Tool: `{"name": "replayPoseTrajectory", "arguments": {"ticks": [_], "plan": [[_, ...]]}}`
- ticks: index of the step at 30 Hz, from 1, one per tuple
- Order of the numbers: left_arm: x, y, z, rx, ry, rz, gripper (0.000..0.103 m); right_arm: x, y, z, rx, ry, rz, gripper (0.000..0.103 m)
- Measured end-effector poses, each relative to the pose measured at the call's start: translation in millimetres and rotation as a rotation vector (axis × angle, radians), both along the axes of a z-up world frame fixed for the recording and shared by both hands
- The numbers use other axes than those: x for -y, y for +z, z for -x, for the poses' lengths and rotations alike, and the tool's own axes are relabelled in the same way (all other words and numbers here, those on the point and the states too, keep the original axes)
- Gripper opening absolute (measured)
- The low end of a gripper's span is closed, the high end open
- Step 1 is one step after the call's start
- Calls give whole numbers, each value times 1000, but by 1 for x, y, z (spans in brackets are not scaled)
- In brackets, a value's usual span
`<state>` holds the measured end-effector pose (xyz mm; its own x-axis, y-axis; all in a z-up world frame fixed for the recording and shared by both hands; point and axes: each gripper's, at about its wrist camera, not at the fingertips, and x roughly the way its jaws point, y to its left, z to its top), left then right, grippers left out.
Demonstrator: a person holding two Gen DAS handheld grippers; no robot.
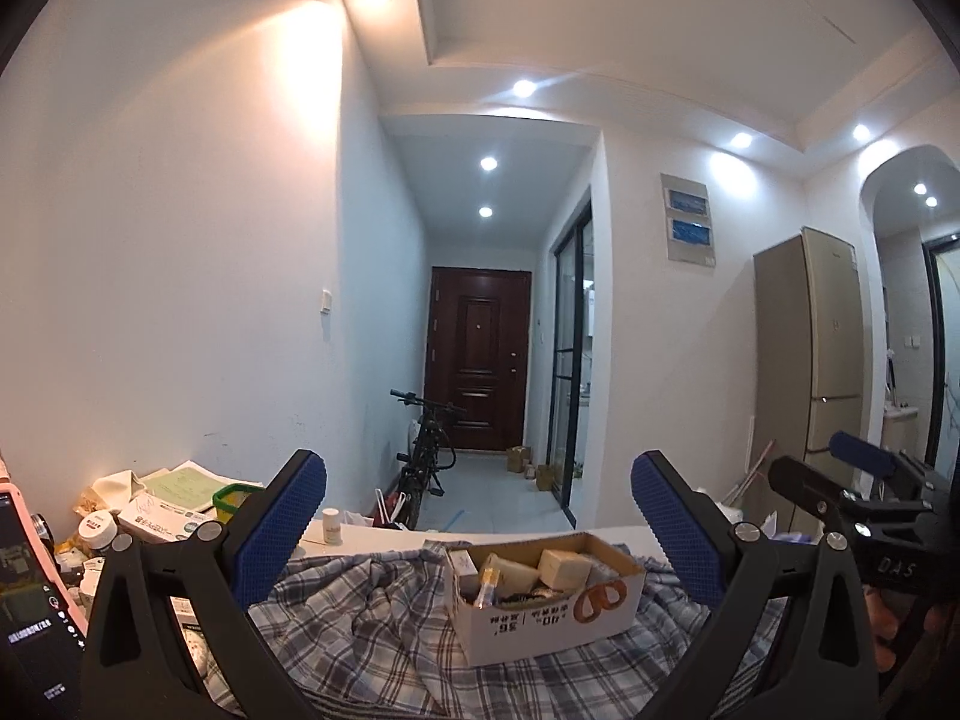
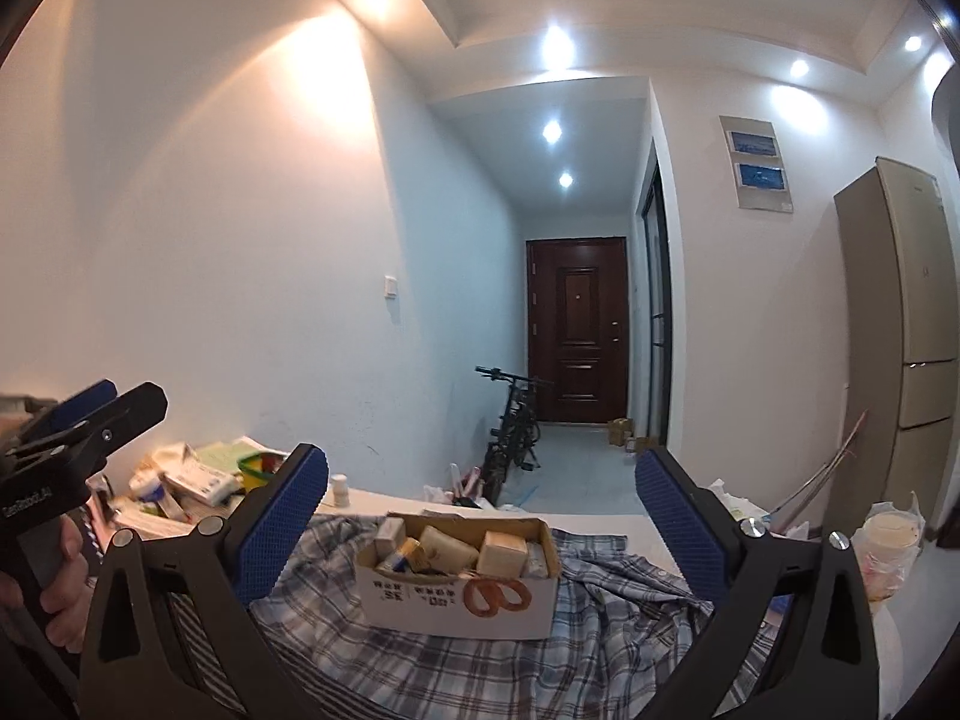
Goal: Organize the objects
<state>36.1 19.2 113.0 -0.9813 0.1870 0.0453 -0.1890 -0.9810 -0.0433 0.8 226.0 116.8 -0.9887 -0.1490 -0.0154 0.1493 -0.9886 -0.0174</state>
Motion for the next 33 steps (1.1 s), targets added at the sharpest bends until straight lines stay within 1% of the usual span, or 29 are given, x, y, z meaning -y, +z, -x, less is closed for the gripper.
{"name": "replayPoseTrajectory", "arguments": {"ticks": [2,3,5,7,9,12,14,16,18,20,25,28,31,33], "plan": [[-8,-13,0,0,-8,44,103,-1,-10,-6,-21,-33,-9,102],[-13,-20,1,7,8,62,103,0,-14,-8,-28,-48,-15,102],[-17,-33,3,24,11,79,103,-2,-22,-7,3,-68,-17,102],[-18,-42,9,54,1,74,103,-8,-32,-1,49,-60,19,102],[-16,-49,14,86,-12,47,103,-13,-40,6,86,-58,47,102],[-14,-56,16,82,-1,16,103,-19,-51,13,118,-84,57,102],[-16,-62,15,70,31,24,103,-24,-56,15,127,-110,54,103],[-20,-69,19,85,54,49,103,-28,-63,20,148,-129,55,103],[-23,-78,22,106,49,68,103,-32,-71,23,170,-145,64,103],[-26,-84,24,117,46,71,103,-33,-79,26,183,-157,60,103],[-26,-95,29,125,34,54,103,-31,-90,25,158,-183,22,102],[-23,-95,30,125,47,50,103,-29,-98,26,150,-211,10,103],[-21,-98,25,98,26,38,103,-27,-99,22,127,-202,3,103],[-20,-99,25,98,9,32,103,-26,-99,18,104,-189,-2,102]]}}
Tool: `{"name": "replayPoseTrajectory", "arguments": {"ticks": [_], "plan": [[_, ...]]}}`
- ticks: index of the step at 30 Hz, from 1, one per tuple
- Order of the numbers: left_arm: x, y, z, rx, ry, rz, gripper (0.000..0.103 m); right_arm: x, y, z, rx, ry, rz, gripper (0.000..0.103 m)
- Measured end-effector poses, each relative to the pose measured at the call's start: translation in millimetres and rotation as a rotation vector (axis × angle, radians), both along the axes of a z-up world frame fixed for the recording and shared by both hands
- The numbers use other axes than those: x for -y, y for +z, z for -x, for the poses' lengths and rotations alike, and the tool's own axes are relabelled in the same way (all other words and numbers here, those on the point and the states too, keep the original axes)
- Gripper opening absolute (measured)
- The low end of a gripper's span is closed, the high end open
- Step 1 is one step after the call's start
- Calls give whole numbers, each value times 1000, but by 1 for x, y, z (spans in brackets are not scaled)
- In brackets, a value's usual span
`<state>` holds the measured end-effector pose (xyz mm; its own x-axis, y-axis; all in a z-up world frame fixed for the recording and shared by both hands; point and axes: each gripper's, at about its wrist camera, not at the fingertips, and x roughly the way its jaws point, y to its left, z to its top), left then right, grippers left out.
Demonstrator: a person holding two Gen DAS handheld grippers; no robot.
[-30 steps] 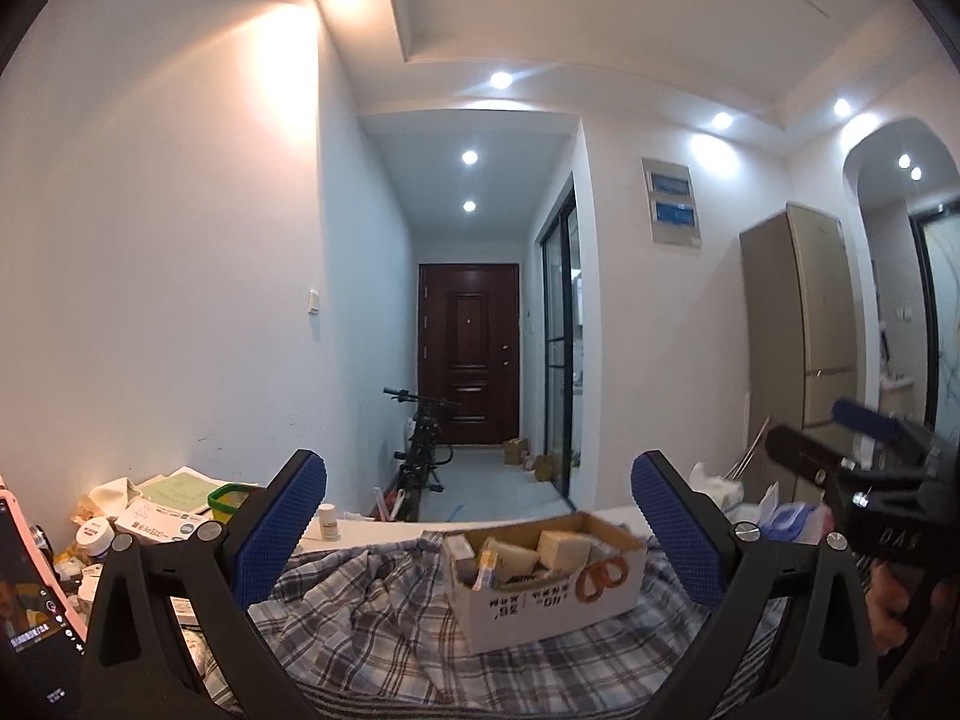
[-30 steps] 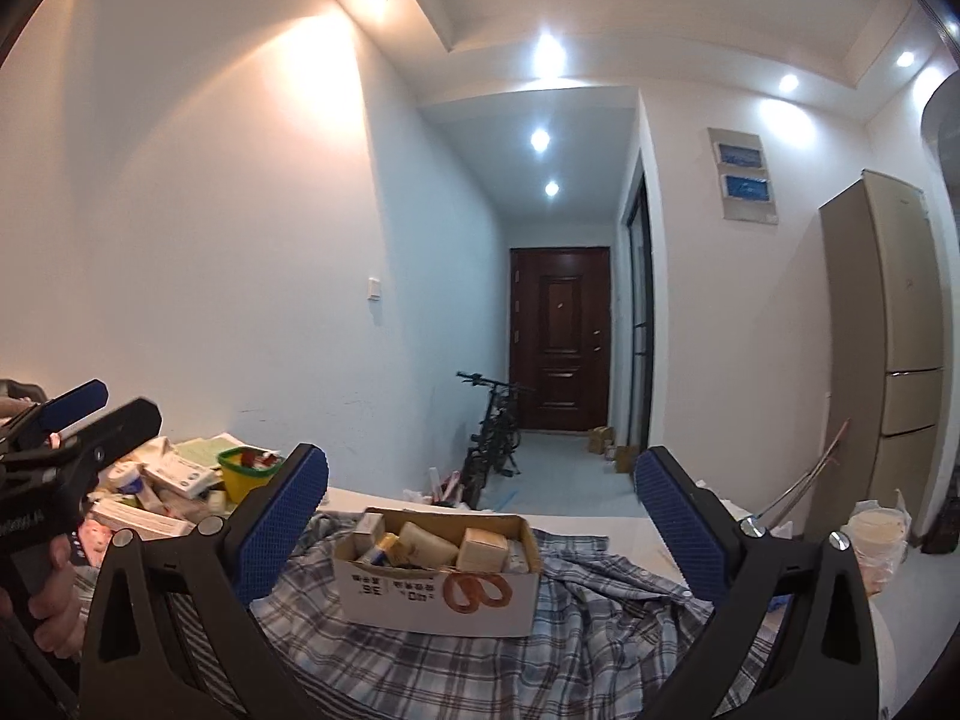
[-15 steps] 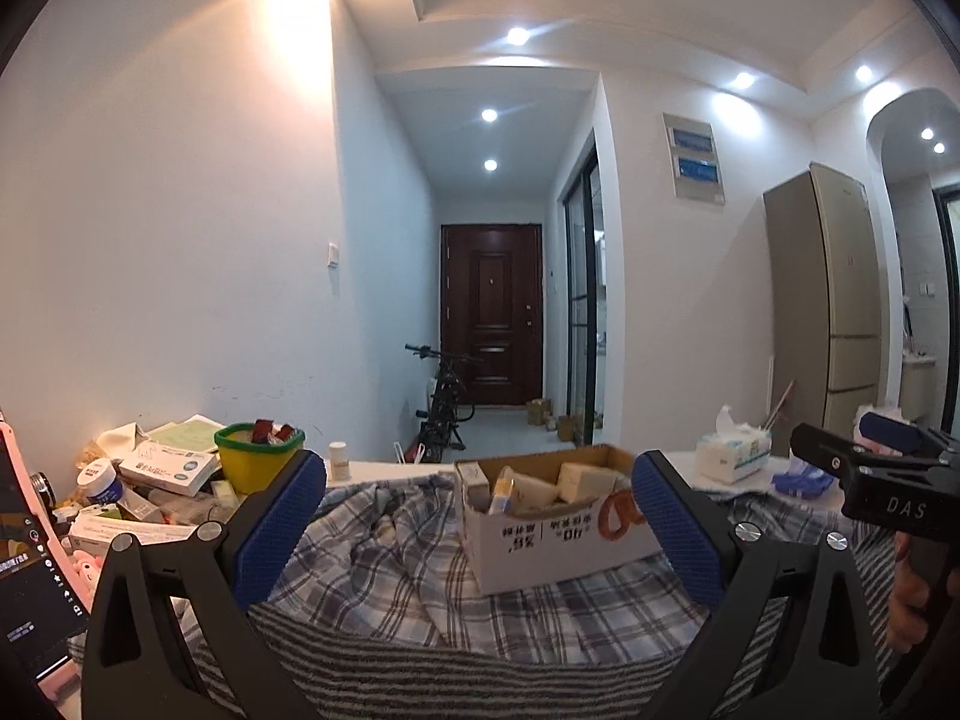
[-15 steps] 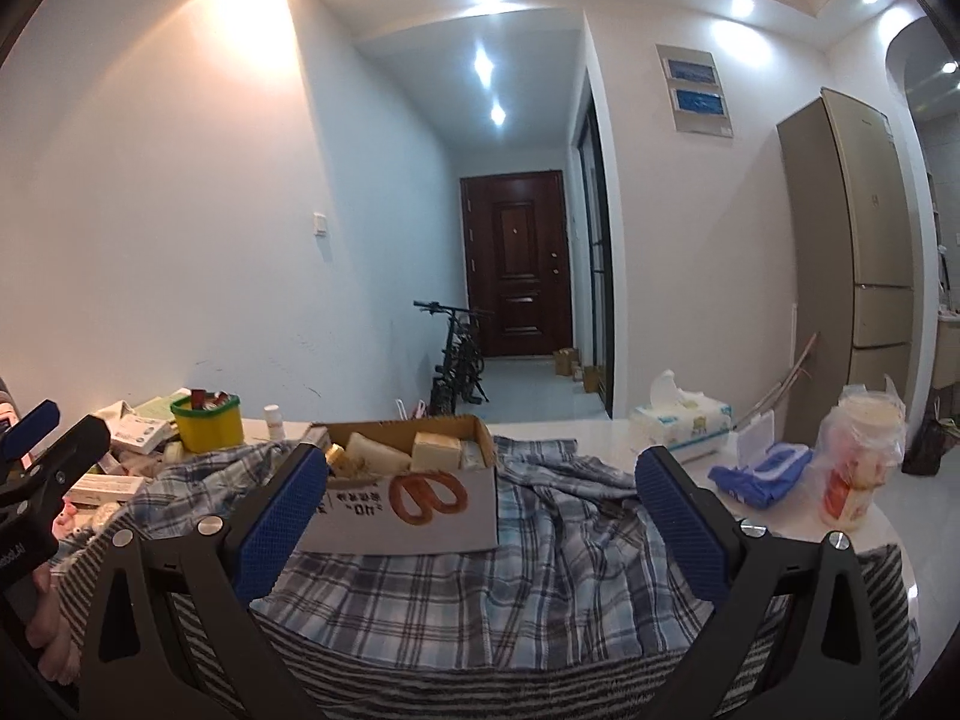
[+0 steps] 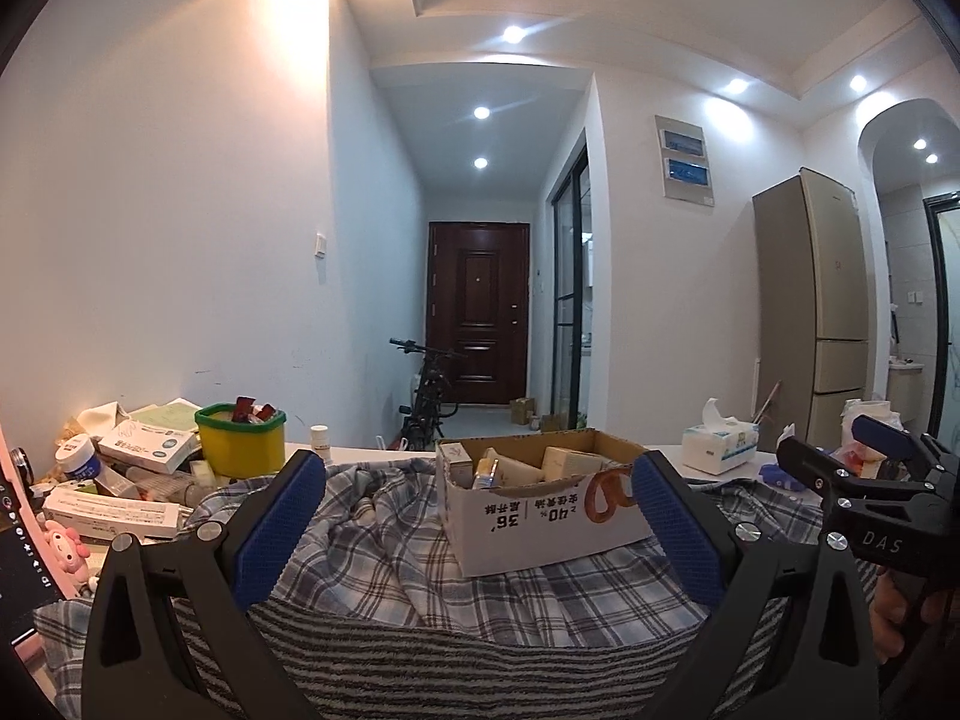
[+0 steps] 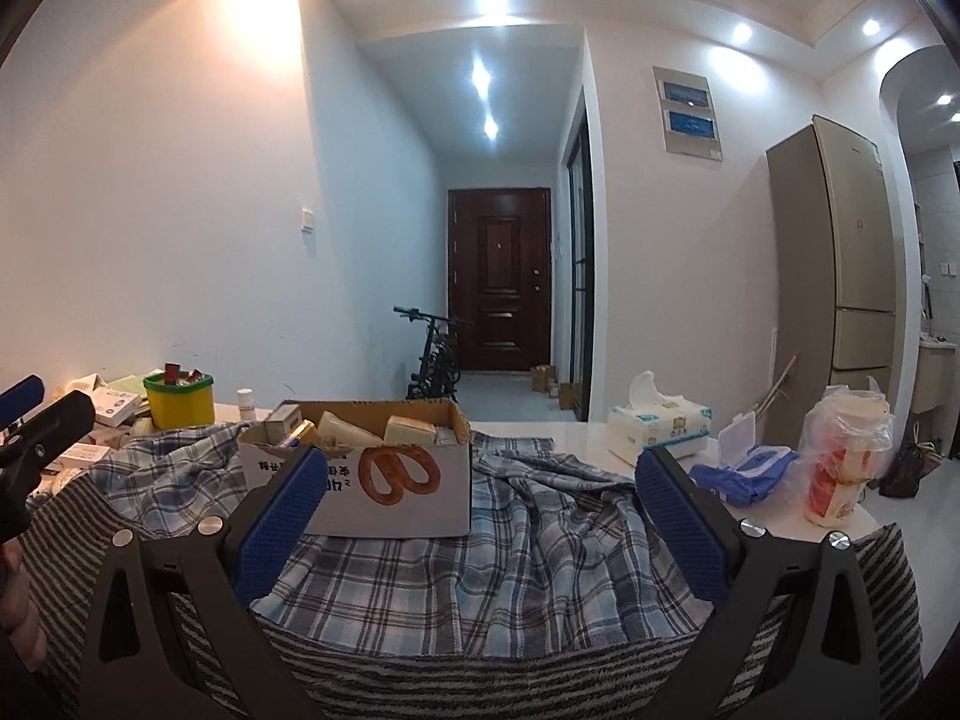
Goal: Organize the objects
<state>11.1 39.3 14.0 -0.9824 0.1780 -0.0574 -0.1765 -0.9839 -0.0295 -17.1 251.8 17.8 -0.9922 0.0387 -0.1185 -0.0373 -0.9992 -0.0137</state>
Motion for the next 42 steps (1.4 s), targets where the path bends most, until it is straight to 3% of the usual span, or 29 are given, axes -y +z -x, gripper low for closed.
{"name": "replayPoseTrajectory", "arguments": {"ticks": [6,13,17,30,42], "plan": [[8,-1,10,50,9,-40,103,4,0,-4,-21,10,-19,103],[18,-2,5,35,43,-85,103,-9,-1,-2,-8,36,46,103],[17,-2,4,35,67,-80,103,-9,-3,6,41,90,62,103],[-1,-3,14,74,42,4,103,-6,-1,-1,4,84,41,102],[0,-2,10,51,42,-10,103,-6,-1,-3,4,83,42,103]]}}
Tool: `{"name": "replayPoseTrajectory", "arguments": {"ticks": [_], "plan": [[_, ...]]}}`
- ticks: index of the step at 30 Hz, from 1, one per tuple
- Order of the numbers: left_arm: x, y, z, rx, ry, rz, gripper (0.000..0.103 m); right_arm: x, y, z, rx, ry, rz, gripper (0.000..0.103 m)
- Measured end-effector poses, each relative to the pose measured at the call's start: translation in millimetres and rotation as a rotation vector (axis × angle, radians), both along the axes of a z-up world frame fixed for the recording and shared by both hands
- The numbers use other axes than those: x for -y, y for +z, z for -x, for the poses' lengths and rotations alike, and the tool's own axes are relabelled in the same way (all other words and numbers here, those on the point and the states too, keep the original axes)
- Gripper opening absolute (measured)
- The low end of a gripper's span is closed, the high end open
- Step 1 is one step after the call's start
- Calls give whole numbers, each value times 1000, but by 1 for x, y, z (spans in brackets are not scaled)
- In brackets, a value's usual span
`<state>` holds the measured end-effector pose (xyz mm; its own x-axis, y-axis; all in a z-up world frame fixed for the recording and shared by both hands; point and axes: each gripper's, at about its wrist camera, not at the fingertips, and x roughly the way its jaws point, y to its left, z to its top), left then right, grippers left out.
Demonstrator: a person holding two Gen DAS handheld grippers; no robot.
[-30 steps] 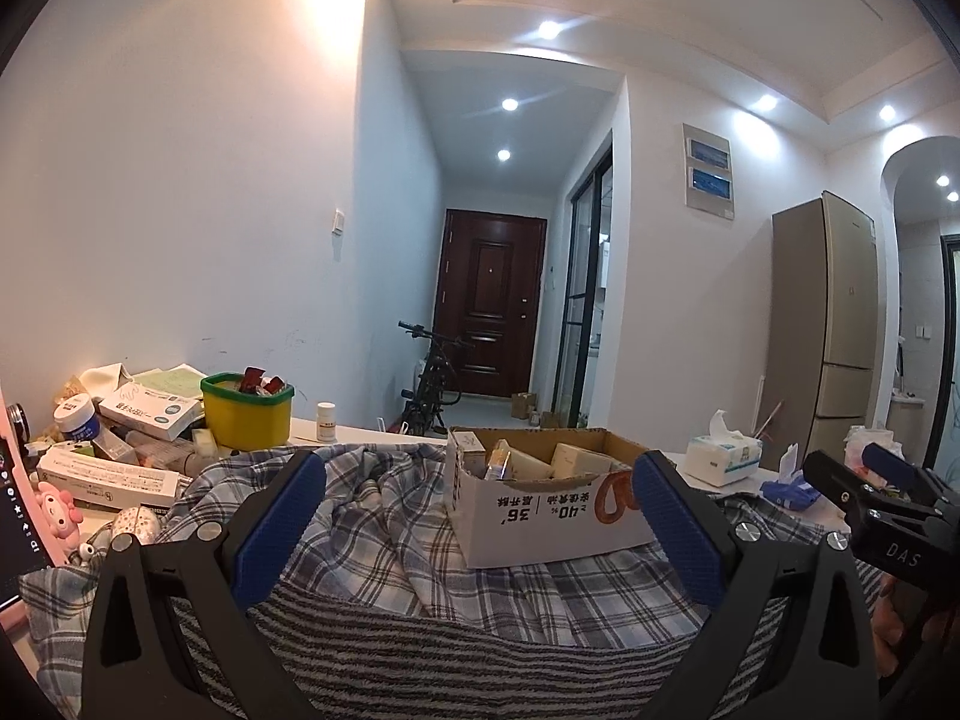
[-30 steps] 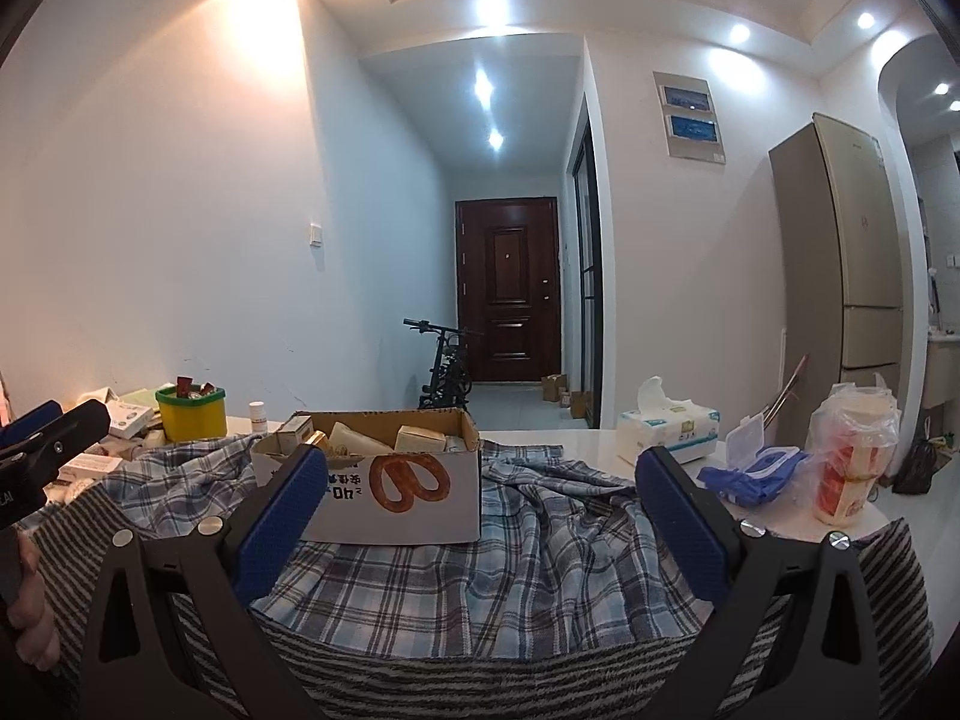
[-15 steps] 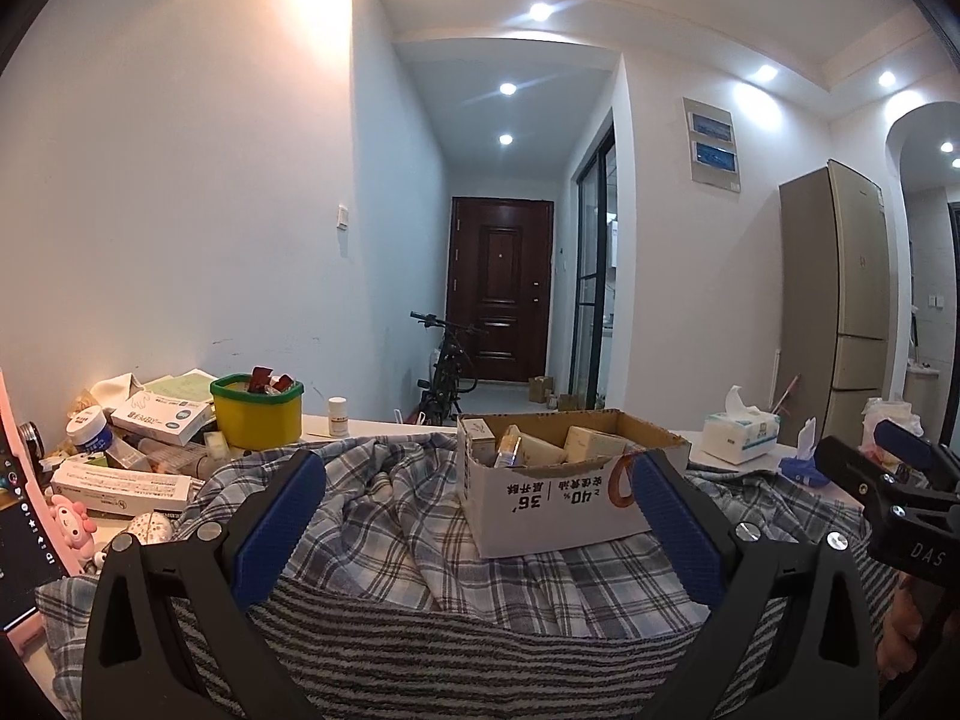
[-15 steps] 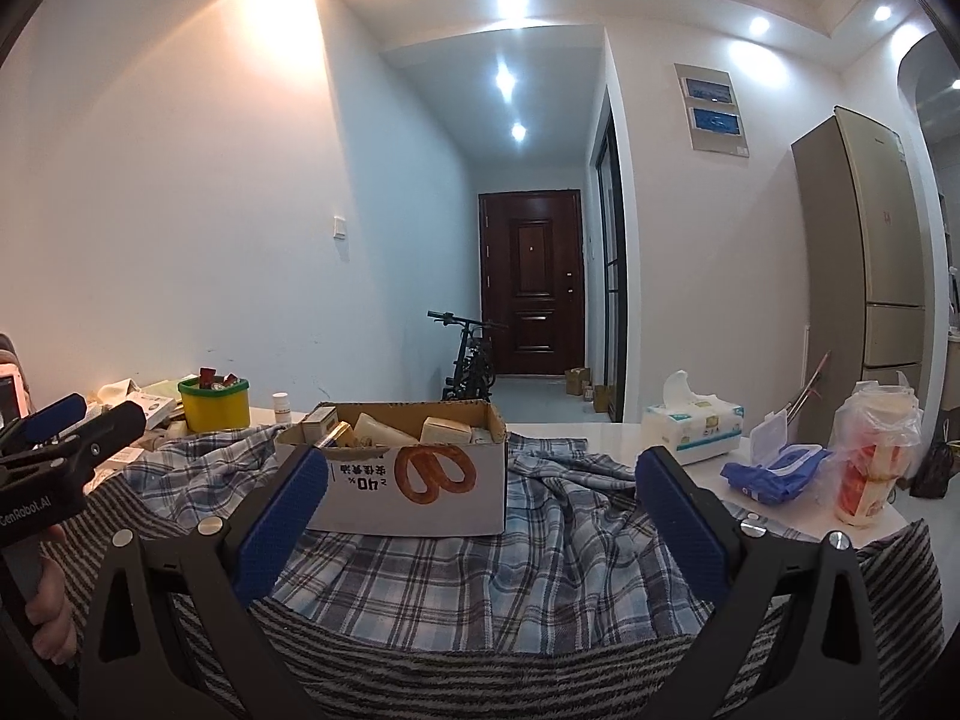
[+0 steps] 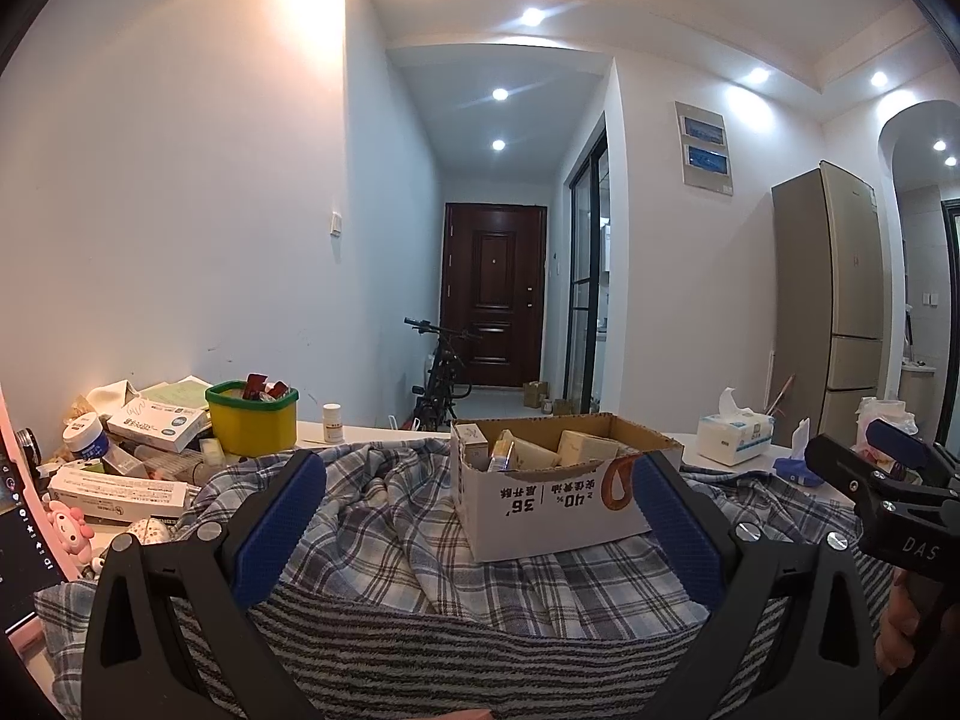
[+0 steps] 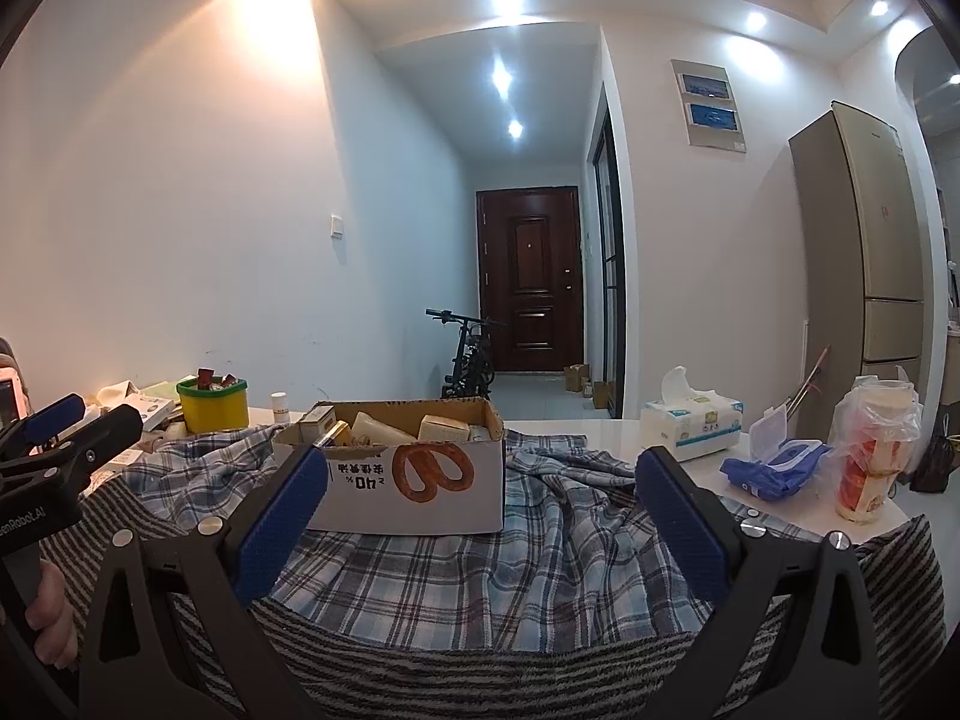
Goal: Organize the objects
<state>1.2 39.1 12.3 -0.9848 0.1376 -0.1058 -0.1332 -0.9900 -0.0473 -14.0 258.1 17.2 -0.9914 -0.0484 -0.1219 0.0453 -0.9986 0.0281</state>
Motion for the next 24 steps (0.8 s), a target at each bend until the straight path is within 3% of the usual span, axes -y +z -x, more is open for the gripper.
{"name": "replayPoseTrajectory", "arguments": {"ticks": [24], "plan": [[6,3,3,28,-11,-18,103,1,2,0,3,2,-7,103]]}}
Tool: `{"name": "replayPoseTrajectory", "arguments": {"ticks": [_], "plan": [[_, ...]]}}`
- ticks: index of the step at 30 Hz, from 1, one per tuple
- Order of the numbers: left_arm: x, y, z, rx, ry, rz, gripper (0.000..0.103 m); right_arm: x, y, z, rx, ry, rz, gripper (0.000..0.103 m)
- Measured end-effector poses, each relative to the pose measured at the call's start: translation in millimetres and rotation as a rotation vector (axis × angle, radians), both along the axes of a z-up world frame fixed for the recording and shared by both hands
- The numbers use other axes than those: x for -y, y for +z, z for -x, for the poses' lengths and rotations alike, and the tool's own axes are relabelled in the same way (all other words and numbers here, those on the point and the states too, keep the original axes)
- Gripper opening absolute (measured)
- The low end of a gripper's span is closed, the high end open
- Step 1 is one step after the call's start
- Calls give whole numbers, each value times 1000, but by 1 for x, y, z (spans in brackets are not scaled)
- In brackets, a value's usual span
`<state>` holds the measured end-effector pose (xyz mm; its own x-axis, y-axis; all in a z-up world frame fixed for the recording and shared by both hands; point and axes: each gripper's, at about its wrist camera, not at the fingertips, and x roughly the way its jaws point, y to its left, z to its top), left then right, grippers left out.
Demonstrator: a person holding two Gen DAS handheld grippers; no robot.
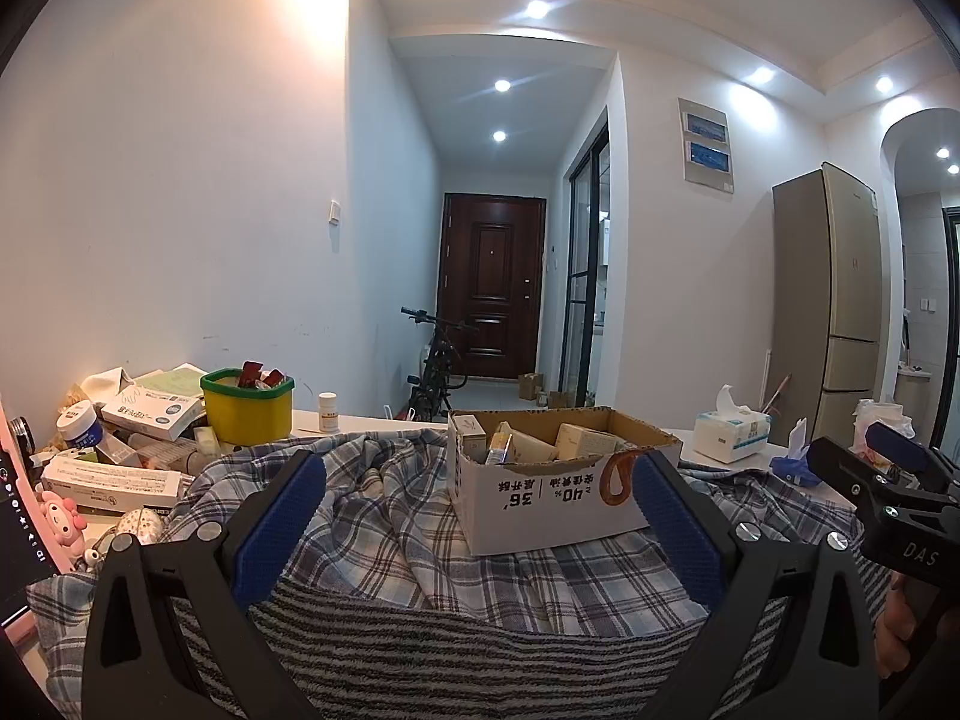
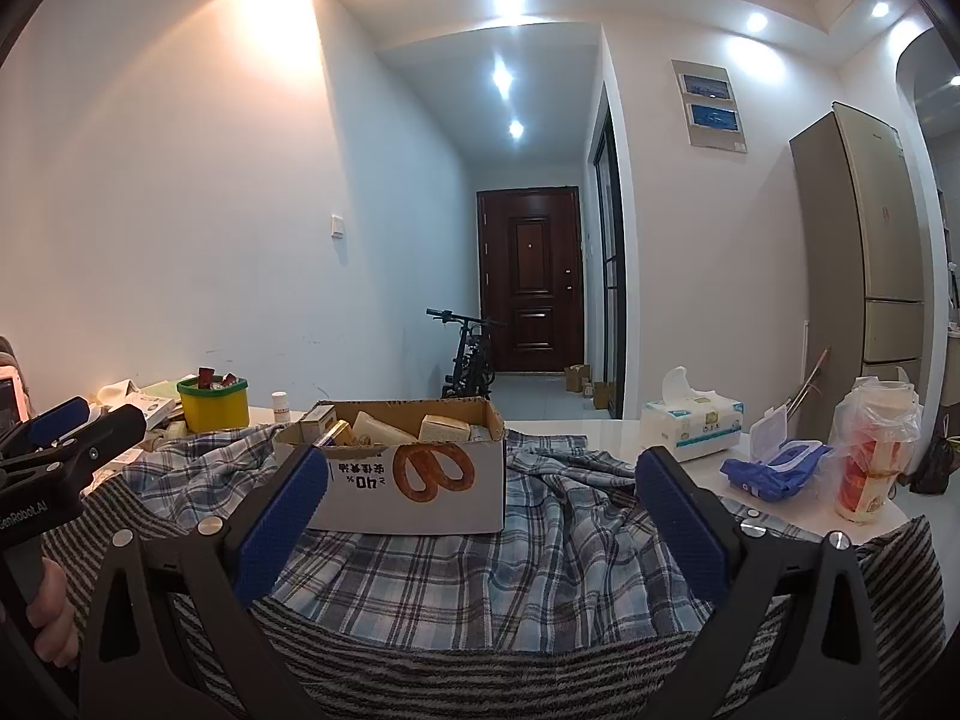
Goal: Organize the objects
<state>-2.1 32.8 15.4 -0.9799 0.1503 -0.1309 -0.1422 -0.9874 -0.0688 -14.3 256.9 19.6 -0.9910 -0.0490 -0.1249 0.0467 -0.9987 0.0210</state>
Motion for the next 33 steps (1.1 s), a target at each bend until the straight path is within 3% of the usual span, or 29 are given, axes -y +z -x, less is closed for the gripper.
{"name": "replayPoseTrajectory", "arguments": {"ticks": [33], "plan": [[-2,-3,3,13,2,15,103,-3,-2,3,15,-2,4,103]]}}
